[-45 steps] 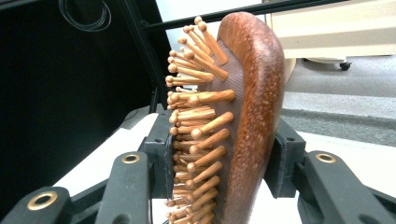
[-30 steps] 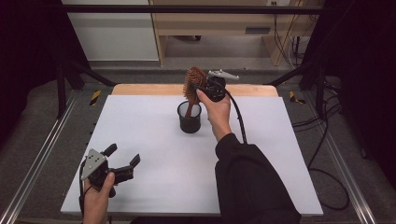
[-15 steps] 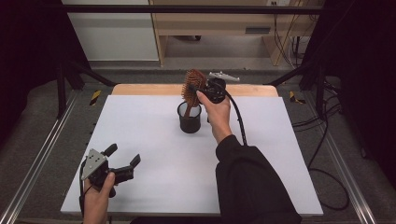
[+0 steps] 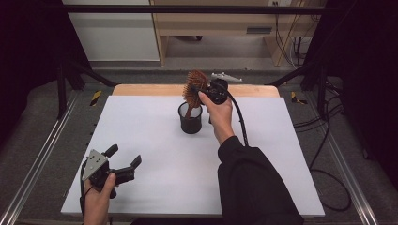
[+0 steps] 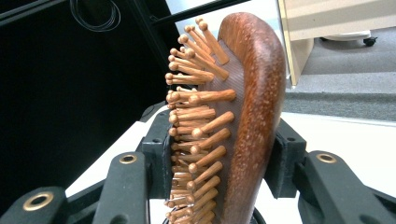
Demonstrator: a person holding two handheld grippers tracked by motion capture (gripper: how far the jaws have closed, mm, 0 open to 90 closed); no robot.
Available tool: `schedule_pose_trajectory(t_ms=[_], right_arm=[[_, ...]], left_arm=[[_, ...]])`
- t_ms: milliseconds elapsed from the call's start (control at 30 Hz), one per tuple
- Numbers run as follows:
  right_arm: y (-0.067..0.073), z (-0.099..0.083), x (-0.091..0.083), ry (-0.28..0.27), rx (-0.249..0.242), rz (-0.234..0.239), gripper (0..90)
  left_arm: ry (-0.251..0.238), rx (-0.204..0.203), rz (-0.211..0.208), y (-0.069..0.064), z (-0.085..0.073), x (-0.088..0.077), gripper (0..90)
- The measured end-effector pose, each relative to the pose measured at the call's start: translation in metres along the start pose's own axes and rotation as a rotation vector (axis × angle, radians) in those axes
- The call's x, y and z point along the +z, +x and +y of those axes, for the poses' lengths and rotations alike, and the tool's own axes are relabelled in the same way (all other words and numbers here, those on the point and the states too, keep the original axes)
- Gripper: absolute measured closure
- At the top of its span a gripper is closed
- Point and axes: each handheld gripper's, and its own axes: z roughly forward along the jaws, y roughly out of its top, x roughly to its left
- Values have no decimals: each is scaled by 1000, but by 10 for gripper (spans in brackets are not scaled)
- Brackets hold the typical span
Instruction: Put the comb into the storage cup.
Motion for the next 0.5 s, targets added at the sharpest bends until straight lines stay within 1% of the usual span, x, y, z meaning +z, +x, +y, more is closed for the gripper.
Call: schedule_pose_trajectory(t_ms=[500], right_arm=[[-14,-1,0,3,37,-2,496]], left_arm=[[-2,0,1,0,0,0,28]])
